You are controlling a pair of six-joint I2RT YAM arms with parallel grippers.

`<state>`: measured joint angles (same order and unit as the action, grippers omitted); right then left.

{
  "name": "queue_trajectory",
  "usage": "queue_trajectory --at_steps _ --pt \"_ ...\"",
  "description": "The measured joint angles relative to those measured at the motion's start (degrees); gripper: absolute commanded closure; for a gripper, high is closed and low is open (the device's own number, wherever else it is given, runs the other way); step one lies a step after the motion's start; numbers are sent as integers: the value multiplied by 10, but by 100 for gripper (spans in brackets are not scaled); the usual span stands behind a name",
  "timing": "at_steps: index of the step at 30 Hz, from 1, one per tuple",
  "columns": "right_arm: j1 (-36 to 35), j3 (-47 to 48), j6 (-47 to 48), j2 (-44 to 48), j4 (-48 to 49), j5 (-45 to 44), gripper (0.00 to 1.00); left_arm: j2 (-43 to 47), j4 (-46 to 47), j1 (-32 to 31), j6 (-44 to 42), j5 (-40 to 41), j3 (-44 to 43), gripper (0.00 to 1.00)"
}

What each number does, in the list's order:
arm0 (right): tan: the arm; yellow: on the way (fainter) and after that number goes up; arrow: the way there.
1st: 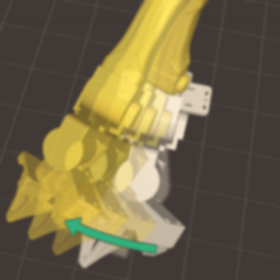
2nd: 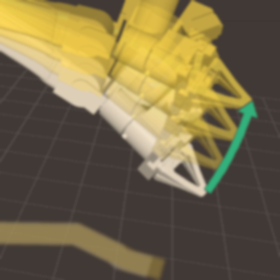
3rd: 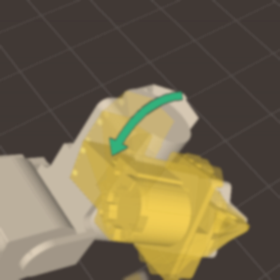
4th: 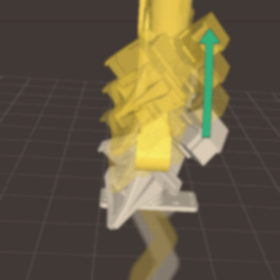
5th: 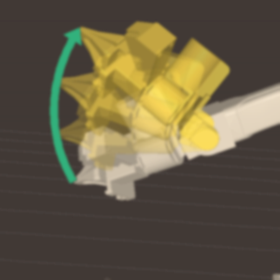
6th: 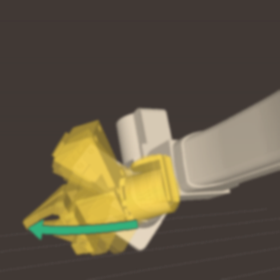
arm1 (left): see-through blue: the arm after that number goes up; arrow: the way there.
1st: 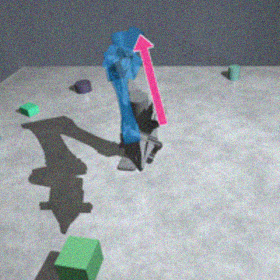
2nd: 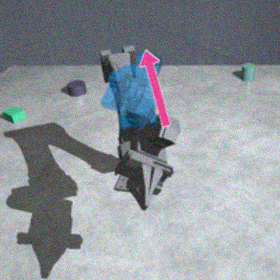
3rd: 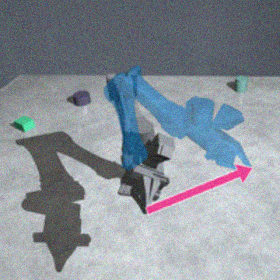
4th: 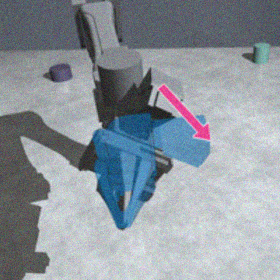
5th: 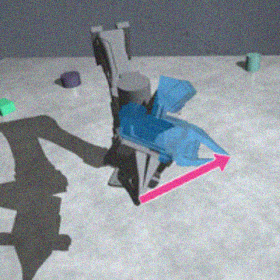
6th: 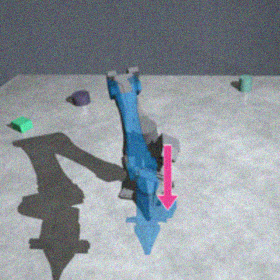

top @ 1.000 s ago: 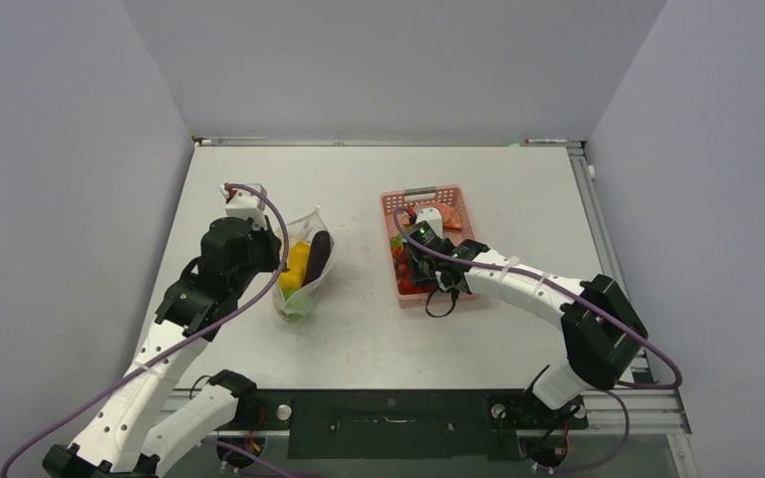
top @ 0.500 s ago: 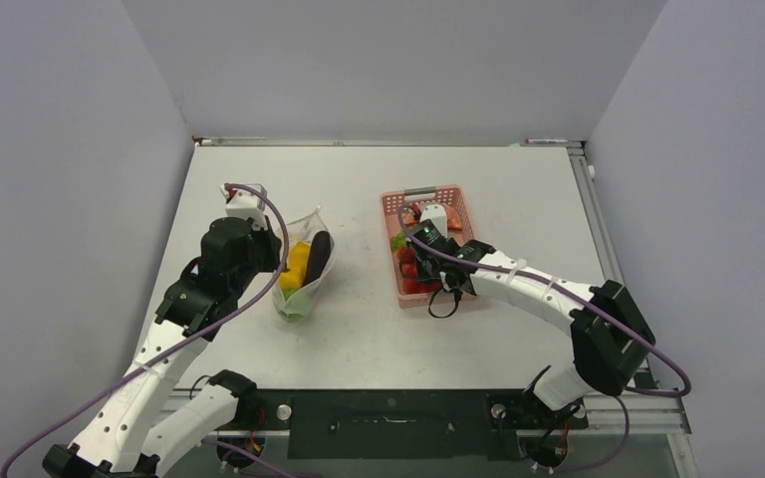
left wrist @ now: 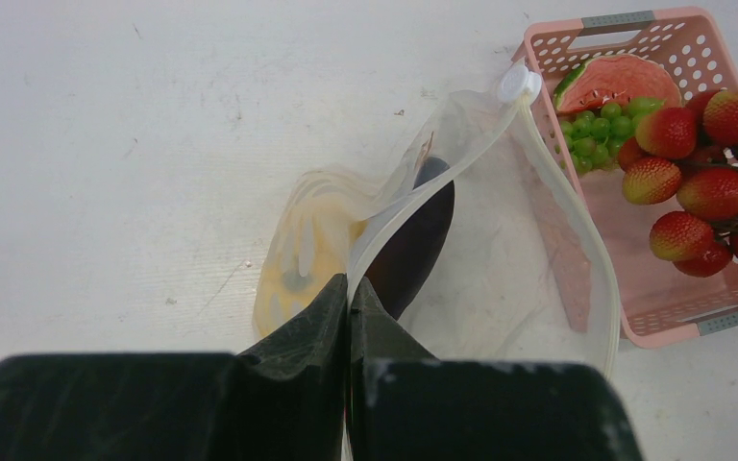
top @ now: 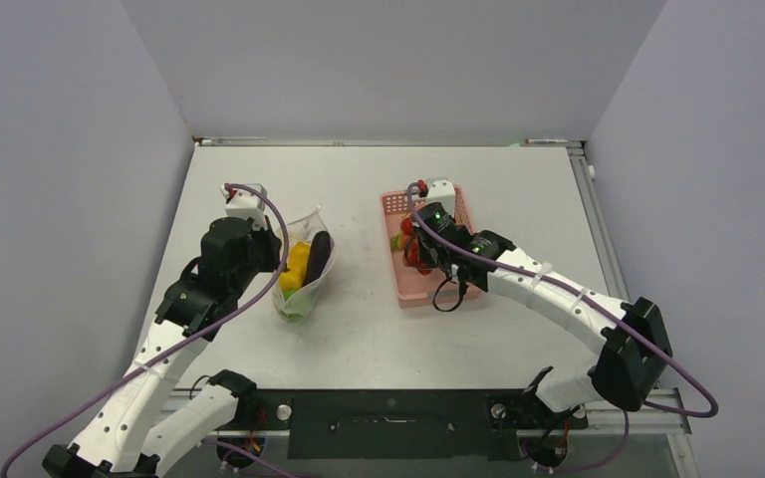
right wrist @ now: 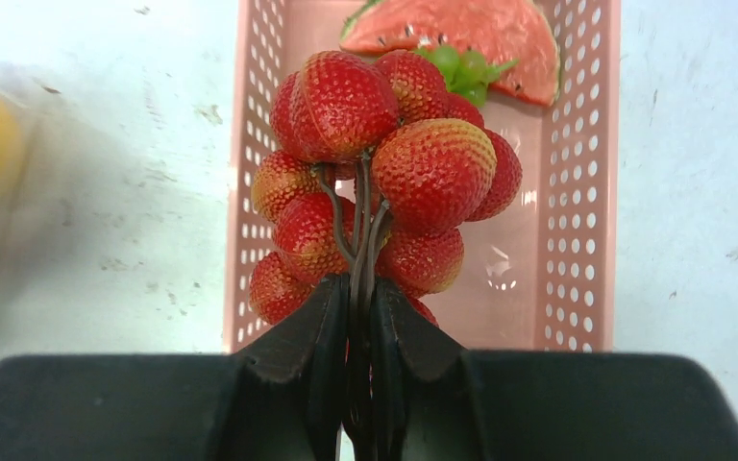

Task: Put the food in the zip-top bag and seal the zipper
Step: Pick up the fake fruit from the bin, then place the fake fruit in the zipper food storage bag.

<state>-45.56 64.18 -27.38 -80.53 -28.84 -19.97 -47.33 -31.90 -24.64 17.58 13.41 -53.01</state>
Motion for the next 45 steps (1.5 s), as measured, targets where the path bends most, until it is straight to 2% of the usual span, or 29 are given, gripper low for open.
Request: queue_trajectory --at_steps 15,23,33,45 --pt "-90 130 44 21 -17 -13 95 0 0 0 0 -1 0 100" --pt "-123 189 57 21 -13 35 95 0 0 0 0 -2 0 100" --pt "-156 216 60 19 6 93 95 0 0 0 0 -2 0 100" --pt "-208 266 65 -40 27 116 95 0 0 0 0 -2 0 100"
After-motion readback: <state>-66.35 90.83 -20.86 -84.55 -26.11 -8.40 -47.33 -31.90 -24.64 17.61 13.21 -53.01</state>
